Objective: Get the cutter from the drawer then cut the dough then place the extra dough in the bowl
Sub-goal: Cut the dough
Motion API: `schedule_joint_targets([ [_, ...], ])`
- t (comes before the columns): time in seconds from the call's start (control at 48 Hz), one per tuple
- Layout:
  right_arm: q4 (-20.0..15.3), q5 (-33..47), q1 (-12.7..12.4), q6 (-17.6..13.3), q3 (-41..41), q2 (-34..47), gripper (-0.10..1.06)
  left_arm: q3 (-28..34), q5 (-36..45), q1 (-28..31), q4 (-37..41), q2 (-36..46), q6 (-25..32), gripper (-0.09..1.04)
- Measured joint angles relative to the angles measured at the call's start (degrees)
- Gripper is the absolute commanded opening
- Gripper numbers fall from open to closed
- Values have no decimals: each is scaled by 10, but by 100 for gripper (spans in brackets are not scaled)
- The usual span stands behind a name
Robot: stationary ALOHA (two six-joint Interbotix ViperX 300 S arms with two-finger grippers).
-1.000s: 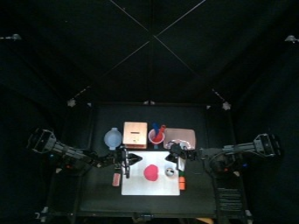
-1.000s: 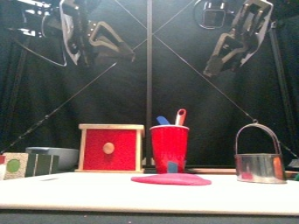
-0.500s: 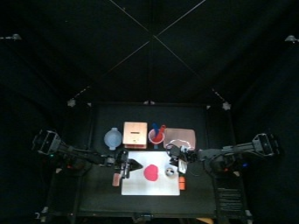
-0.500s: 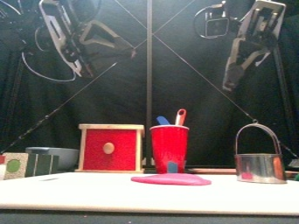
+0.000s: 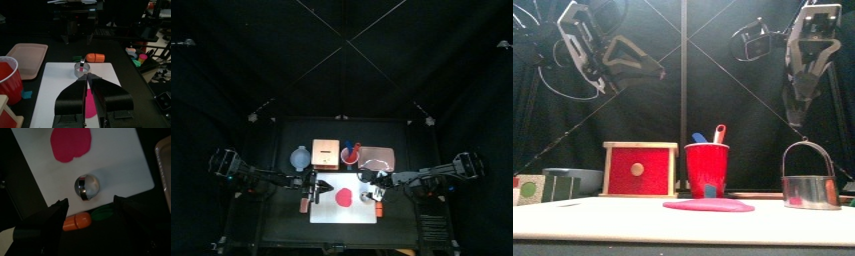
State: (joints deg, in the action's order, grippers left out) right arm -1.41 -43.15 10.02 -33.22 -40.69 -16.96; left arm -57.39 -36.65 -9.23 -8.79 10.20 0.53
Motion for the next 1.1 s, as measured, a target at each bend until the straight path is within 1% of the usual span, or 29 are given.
schedule_joint_targets([
  [0.146, 0, 0, 11, -20, 15, 44, 93, -15, -3, 5, 0, 11, 1, 54],
  [0.208, 9, 3, 15, -35, 23, 63, 90, -22, -4, 9, 0, 17, 1, 54],
  [0.375, 51, 4, 18, -55, 36, 97, 85, -34, -4, 14, 0, 30, 1, 54],
  [0.521, 63, 8, 18, -79, 42, 109, 82, -43, -4, 14, 0, 38, 1, 54],
  [0.708, 57, 12, 21, -81, 47, 111, 74, -54, -4, 17, -2, 43, 1, 53],
  [0.958, 48, 18, 22, -82, 47, 137, 63, -62, -4, 17, -10, 47, 0, 53],
  [1.042, 48, 18, 22, -82, 47, 140, 57, -63, -4, 17, -12, 49, 0, 53],
  [1.104, 46, 18, 22, -82, 52, 140, 49, -63, -4, 17, -12, 49, 1, 53],
])
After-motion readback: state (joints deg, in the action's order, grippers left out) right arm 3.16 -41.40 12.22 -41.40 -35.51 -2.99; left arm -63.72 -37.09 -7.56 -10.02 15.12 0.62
